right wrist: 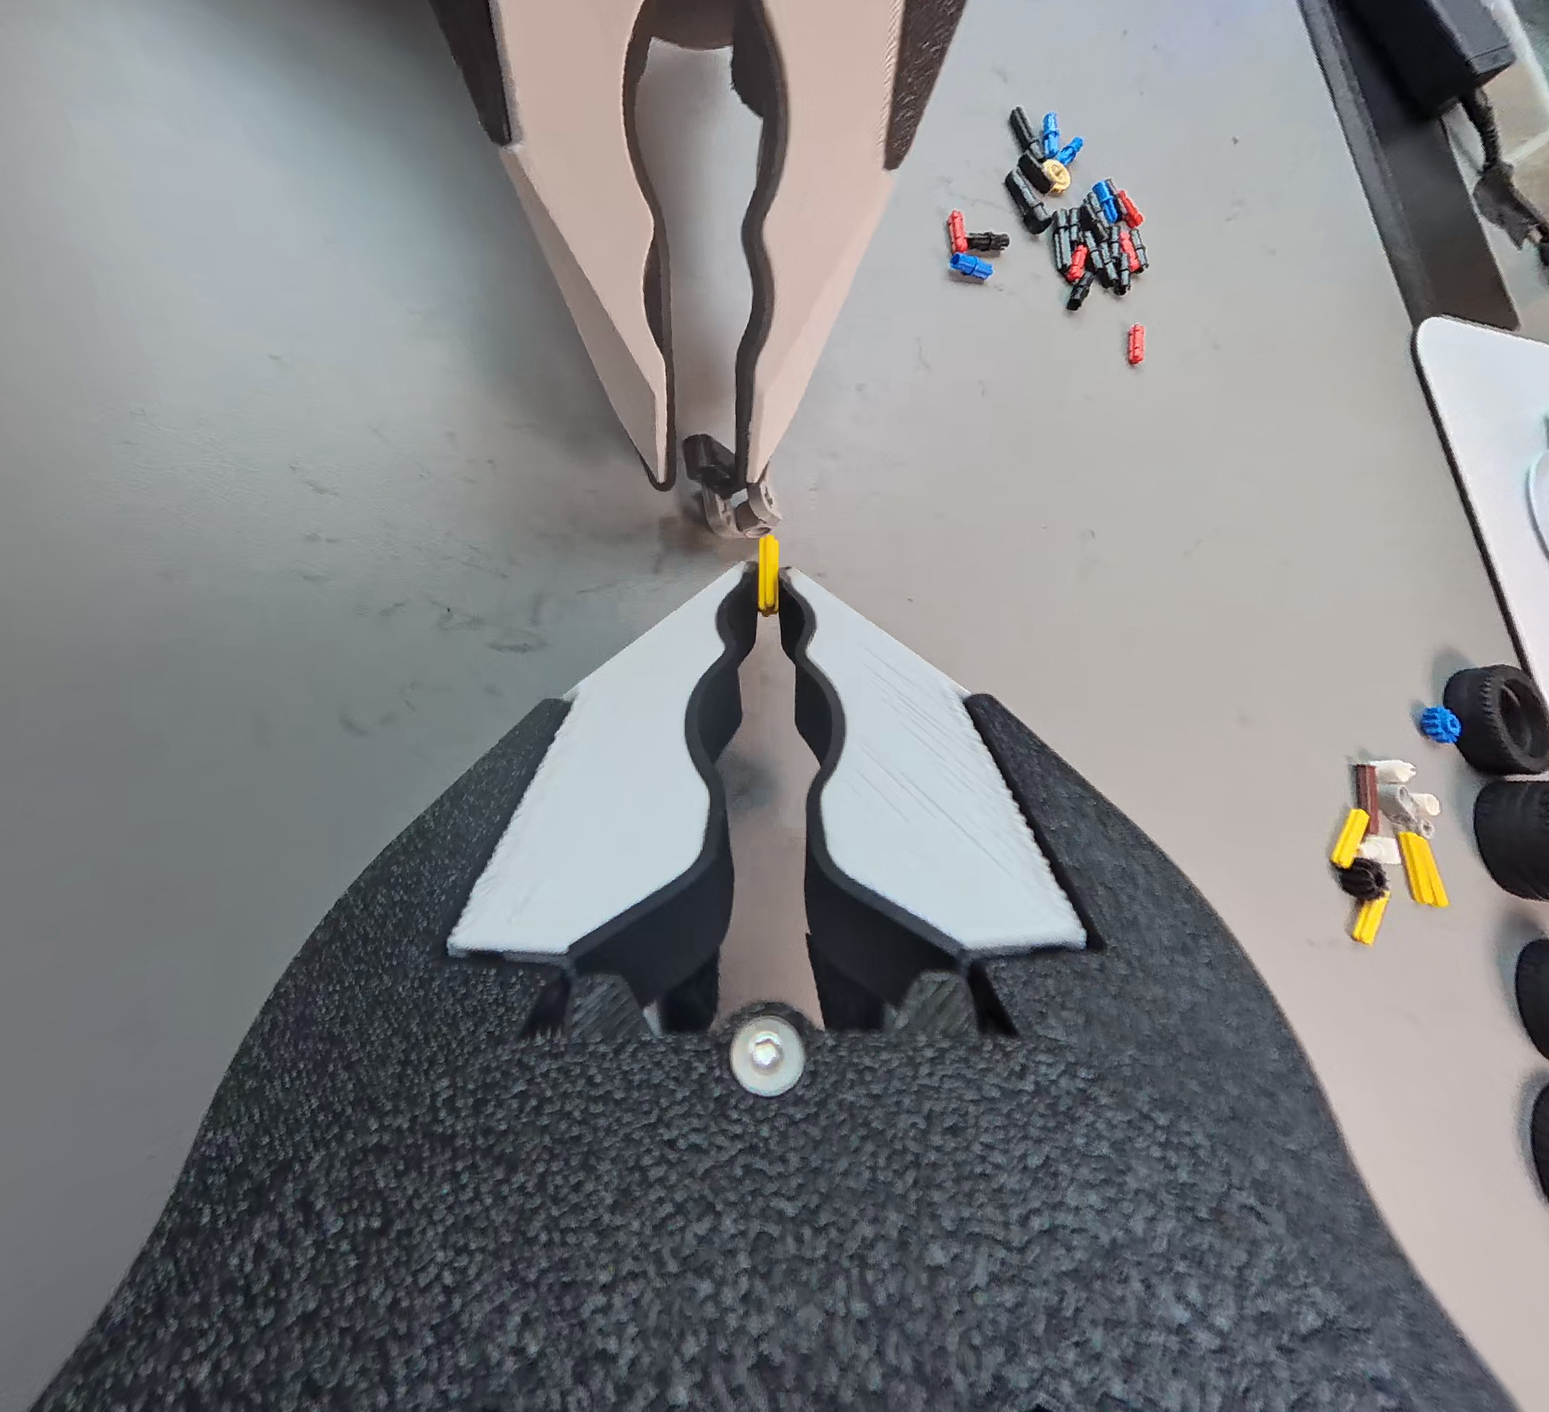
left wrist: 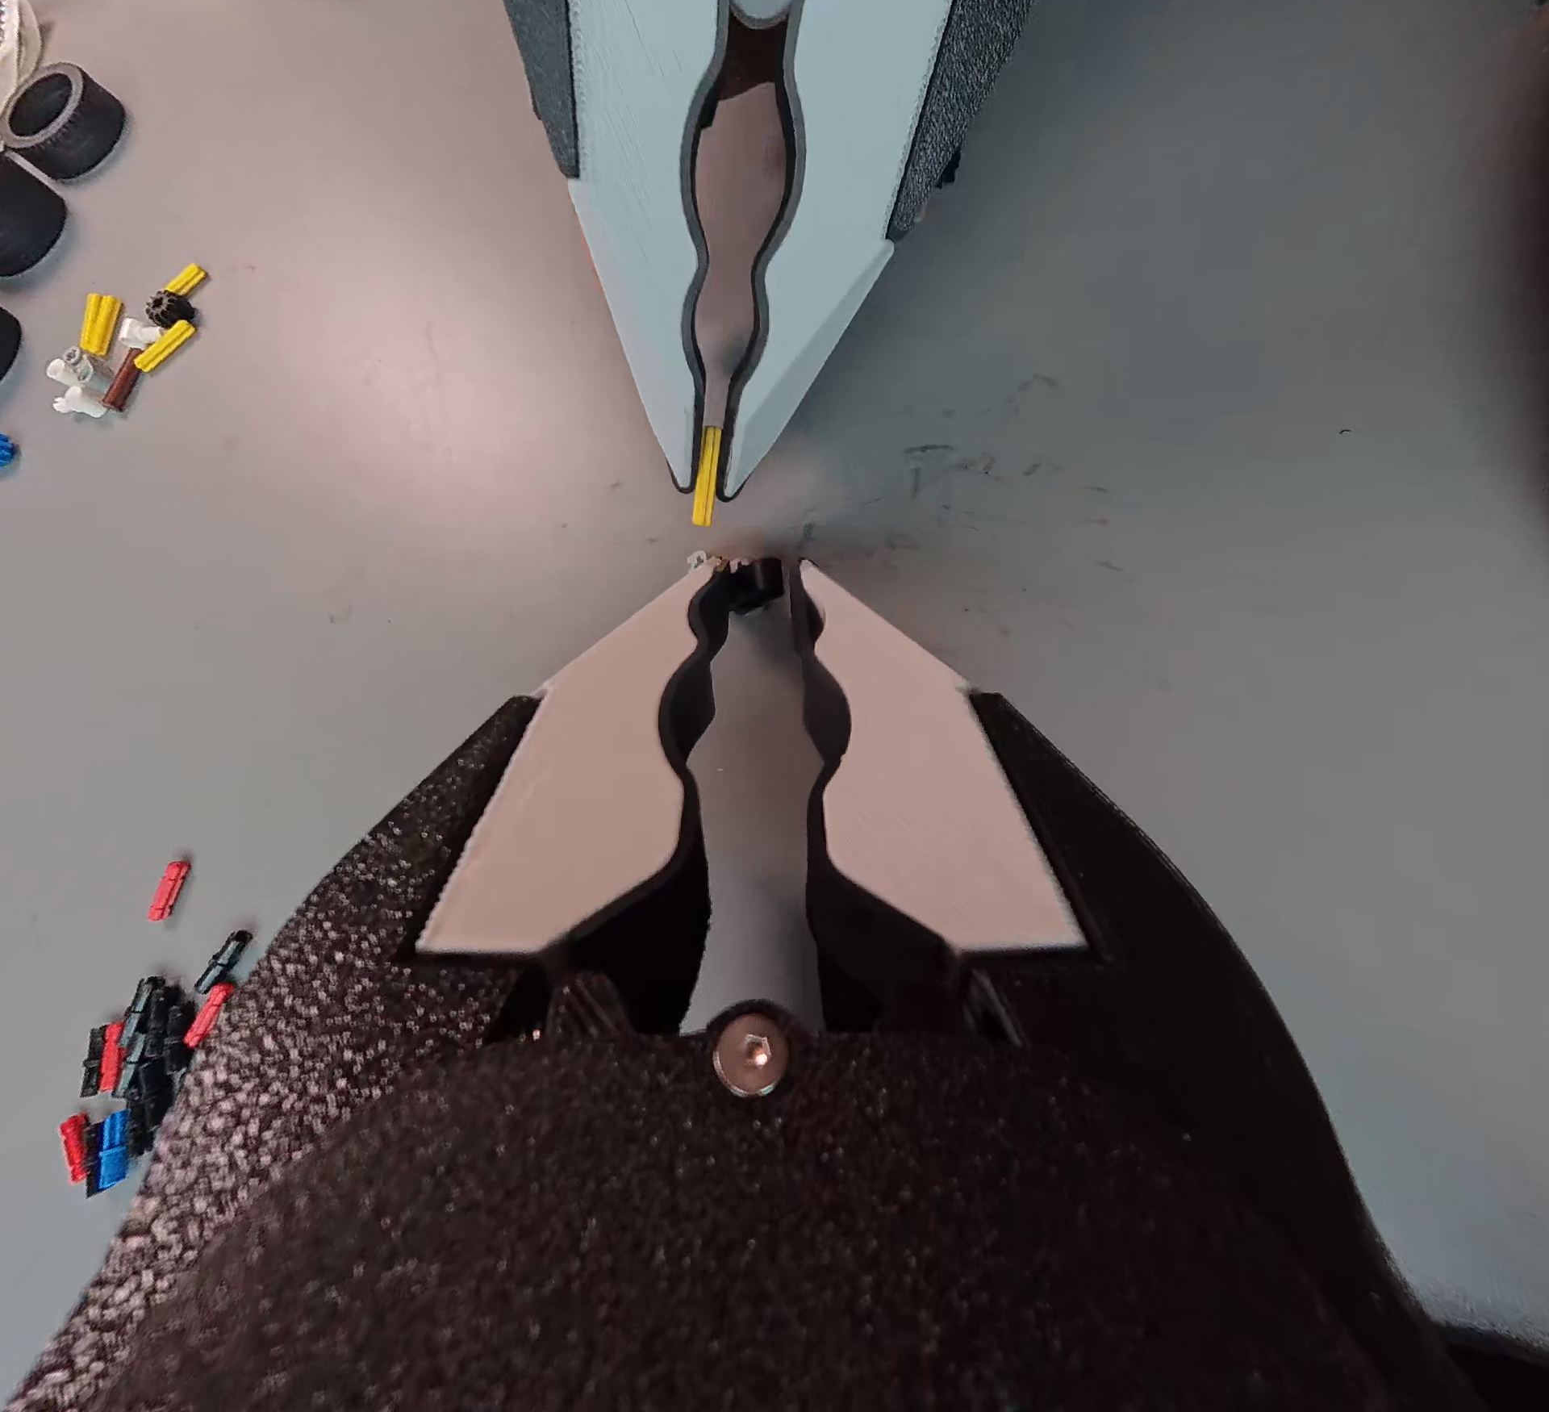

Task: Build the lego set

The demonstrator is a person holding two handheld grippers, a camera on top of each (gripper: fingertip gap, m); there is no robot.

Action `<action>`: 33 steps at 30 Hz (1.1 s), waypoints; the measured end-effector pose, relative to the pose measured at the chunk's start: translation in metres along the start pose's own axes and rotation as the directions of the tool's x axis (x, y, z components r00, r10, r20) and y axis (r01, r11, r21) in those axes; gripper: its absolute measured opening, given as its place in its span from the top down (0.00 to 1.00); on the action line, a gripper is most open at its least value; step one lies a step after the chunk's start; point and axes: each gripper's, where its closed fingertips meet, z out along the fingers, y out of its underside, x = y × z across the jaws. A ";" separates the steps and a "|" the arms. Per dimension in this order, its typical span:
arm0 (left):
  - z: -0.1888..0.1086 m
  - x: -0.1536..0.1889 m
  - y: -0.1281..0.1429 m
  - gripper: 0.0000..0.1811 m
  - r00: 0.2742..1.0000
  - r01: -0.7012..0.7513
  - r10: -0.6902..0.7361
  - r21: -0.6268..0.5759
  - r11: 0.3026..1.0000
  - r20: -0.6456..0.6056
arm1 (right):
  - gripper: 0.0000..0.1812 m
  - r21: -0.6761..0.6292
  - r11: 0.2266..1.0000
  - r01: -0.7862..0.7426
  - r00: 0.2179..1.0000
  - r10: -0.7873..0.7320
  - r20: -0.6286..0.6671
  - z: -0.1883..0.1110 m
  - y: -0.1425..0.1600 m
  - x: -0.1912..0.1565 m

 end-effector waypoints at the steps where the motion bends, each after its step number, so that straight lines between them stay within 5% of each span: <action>1: 0.000 0.000 0.000 0.93 1.000 -0.003 0.003 -0.002 1.000 0.005 | 0.98 0.019 1.000 -0.013 1.000 0.013 -0.004 -0.002 -0.003 0.002; 22: 0.001 -0.004 -0.002 0.87 0.991 0.130 -0.129 0.030 0.991 -0.030 | 0.98 -0.006 1.000 -0.010 1.000 0.010 0.003 0.016 -0.003 0.001; 33: -0.005 -0.013 0.018 0.76 0.977 -0.187 0.176 -0.078 0.979 -0.122 | 0.98 -0.021 1.000 -0.009 1.000 0.010 0.023 0.022 -0.003 0.002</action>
